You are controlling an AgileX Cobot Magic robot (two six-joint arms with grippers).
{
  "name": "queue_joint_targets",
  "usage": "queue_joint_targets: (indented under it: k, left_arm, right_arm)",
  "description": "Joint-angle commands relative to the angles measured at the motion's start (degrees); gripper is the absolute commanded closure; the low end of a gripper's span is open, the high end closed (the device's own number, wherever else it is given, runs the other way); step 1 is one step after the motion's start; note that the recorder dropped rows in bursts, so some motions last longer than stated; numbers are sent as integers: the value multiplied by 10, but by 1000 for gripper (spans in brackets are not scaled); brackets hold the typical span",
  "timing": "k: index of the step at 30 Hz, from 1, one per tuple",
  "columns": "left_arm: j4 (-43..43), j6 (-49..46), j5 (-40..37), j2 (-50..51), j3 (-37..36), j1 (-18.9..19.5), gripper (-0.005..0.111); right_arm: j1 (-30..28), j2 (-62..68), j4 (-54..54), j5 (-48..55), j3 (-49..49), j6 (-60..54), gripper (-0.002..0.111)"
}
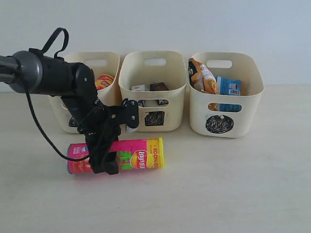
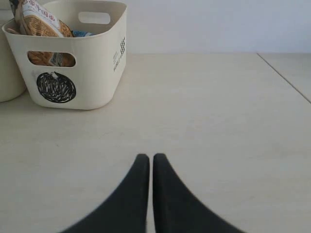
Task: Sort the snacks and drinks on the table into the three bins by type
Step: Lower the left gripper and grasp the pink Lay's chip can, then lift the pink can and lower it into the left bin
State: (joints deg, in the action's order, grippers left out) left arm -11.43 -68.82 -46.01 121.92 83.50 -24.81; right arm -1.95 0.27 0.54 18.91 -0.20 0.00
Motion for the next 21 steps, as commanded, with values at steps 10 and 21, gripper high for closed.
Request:
queue_joint_targets:
  k: [10,21]
  left_arm:
    - [-18,1,-70,-105,-2,-4,103]
    - [-50,243,118,-213,24,10,103]
  right_arm:
    - [-3,-3,0,-5,2,0,108]
    - [-3,-3,0,-5,2,0,108]
